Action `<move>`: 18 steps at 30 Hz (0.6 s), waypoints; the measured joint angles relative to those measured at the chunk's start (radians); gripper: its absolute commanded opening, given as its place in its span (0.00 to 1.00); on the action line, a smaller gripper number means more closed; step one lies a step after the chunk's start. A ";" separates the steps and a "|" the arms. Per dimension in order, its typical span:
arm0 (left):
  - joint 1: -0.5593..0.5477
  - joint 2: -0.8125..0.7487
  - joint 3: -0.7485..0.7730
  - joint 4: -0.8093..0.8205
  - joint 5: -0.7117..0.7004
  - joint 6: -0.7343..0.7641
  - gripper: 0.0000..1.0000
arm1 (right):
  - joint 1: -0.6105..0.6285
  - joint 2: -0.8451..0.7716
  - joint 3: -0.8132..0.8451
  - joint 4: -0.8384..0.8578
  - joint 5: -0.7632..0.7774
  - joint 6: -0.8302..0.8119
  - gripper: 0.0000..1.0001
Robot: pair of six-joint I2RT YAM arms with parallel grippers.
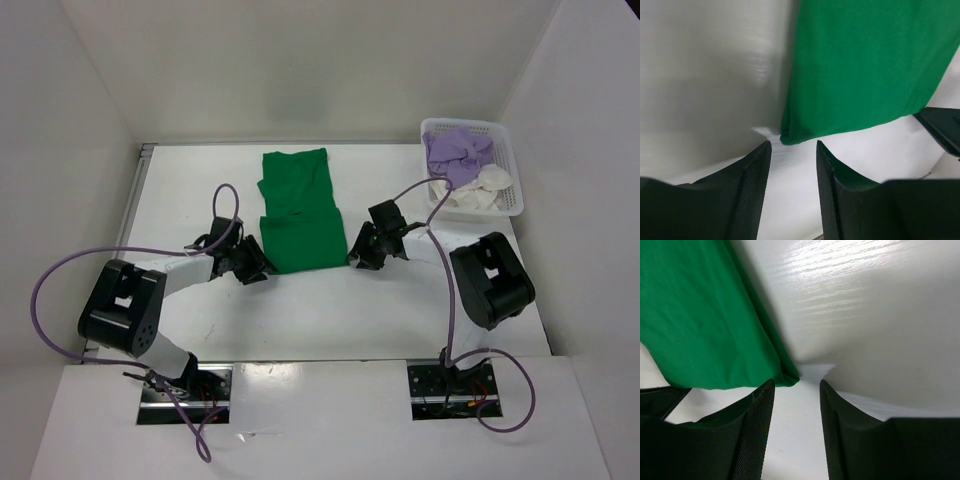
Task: Fold and stack the t-shirts
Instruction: Grab one side of the 2/3 rectangular tshirt with both arms
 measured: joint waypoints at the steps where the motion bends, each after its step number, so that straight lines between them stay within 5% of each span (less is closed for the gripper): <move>1: 0.000 0.006 0.000 0.008 0.003 0.001 0.48 | 0.000 0.010 0.000 0.004 -0.010 -0.002 0.47; 7: 0.000 0.037 0.002 0.047 0.014 -0.018 0.28 | 0.000 0.040 0.000 0.057 -0.069 -0.003 0.40; 11: 0.000 0.051 0.002 0.050 0.014 -0.020 0.09 | 0.000 0.069 0.001 0.090 -0.101 0.002 0.14; 18: 0.000 0.030 0.007 -0.002 0.010 0.022 0.00 | 0.000 0.039 -0.035 0.092 -0.090 0.021 0.01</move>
